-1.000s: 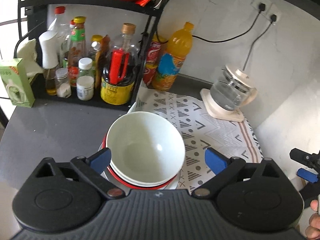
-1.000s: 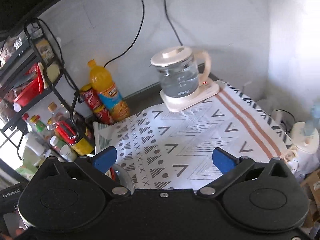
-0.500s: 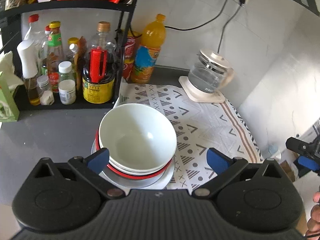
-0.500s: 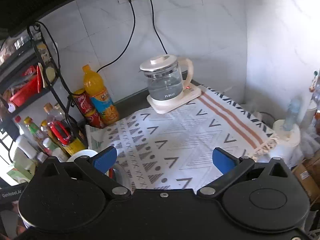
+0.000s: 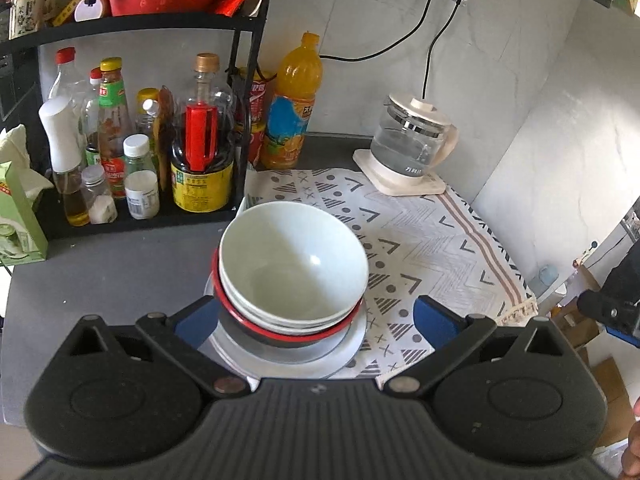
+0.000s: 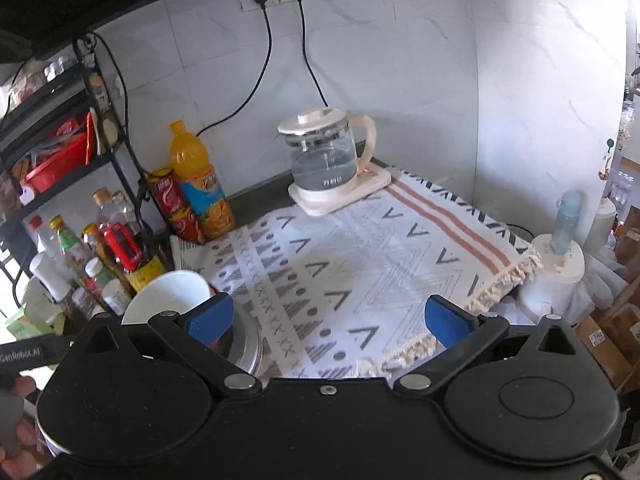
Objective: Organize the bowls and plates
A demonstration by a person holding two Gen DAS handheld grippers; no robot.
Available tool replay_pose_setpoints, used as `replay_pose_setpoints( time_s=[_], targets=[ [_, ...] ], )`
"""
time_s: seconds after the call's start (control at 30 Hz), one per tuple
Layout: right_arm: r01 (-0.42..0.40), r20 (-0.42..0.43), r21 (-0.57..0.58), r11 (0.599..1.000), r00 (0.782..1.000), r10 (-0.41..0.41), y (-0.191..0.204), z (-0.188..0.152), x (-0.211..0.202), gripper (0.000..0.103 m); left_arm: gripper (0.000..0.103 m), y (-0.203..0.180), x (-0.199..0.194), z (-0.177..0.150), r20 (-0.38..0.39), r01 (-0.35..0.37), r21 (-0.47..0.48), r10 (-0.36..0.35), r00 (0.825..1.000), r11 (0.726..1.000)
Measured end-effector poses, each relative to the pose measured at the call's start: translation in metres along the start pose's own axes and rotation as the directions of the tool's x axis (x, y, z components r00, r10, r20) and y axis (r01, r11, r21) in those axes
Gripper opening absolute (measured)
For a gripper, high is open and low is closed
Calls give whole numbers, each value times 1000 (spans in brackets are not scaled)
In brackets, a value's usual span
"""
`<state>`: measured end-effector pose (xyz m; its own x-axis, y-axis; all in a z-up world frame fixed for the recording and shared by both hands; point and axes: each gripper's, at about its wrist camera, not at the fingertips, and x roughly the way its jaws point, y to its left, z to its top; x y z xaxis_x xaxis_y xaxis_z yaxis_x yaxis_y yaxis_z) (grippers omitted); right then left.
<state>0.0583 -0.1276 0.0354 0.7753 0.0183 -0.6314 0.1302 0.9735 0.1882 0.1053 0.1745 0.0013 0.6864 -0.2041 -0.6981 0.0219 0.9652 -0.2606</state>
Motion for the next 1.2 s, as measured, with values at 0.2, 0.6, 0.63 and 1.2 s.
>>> replay_pose_setpoints(
  time_s=[0.2, 0.6, 0.63, 1.2],
  targets=[
    [6, -8, -31, 1000, 1000, -6, 9, -17, -9, 103, 102, 7, -10, -12, -1, 3, 6, -3, 1000, 1000],
    [21, -23, -99, 995, 999, -23, 27, -44, -24, 103, 102, 12, -26, -39, -4, -61, 49, 61, 998, 997],
    [26, -20, -107, 994, 999, -29, 29, -46, -26, 103, 102, 11, -28, -39, -1, -56, 53, 56, 998, 997],
    [37, 12, -129, 991, 999, -36, 39, -47, -37, 103, 102, 7, -38, -44, 22, -23, 101, 21, 1000, 995]
  ],
)
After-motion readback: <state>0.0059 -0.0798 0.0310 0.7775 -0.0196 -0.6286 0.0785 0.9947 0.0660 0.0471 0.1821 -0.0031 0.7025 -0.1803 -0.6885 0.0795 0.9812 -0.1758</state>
